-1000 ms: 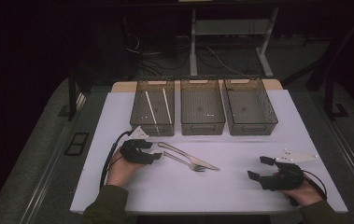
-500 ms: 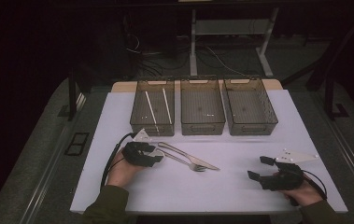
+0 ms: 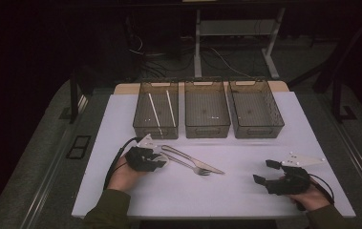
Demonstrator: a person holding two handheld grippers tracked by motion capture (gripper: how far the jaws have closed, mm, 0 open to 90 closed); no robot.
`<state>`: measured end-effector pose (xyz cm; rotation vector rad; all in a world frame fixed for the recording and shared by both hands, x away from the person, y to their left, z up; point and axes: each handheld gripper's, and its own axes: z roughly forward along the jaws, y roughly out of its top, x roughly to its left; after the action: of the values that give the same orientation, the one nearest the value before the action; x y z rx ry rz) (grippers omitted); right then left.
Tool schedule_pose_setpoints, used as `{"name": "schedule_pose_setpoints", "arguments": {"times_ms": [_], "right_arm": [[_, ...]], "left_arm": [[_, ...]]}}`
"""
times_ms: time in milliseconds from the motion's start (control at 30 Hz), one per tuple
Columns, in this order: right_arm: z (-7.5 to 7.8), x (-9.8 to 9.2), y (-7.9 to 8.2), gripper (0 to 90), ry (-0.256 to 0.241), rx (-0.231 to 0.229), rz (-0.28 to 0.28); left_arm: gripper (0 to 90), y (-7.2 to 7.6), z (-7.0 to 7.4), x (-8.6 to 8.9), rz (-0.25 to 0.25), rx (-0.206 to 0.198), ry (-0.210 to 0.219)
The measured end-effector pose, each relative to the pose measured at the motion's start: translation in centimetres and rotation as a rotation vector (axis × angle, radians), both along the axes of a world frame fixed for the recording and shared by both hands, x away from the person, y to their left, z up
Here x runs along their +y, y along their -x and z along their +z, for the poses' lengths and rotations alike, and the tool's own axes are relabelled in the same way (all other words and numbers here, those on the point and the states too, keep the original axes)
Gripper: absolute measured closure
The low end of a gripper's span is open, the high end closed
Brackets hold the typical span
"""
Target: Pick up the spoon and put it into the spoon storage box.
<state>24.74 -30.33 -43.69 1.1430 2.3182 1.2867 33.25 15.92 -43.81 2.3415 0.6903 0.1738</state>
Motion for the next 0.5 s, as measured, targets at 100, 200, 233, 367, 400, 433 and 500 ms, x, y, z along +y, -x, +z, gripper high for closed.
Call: {"name": "schedule_pose_setpoints", "arguments": {"times_ms": [100,200,233,367,400,433,500], "right_arm": [[-0.01,0.0,-0.01,20.8,-0.001,0.001,-0.001],[0.0,0.0,0.0,20.8,0.0,0.0,0.0],[0.0,0.0,0.0,20.8,0.0,0.001,-0.001],[0.0,0.0,0.0,20.8,0.001,0.001,-0.001],[0.01,0.0,0.0,20.8,0.0,0.001,-0.001],[0.02,0.0,0.01,20.8,0.001,-0.001,-0.001],[0.02,-0.01,0.01,20.8,0.0,-0.001,0.0]], "left_arm": [[71.9,0.04,0.13,0.15,-0.008,0.004,-0.006],[76.5,0.16,0.29,0.24,-0.015,0.008,-0.006],[77.8,0.19,0.32,0.23,-0.017,0.009,-0.007],[78.6,0.2,0.44,0.13,-0.03,-0.003,-0.025],[78.8,0.25,0.48,0.06,-0.031,-0.004,-0.031],[78.9,0.31,0.53,-0.03,-0.033,-0.008,-0.039],[79.1,0.46,0.58,-0.18,-0.041,-0.026,-0.048]]}}
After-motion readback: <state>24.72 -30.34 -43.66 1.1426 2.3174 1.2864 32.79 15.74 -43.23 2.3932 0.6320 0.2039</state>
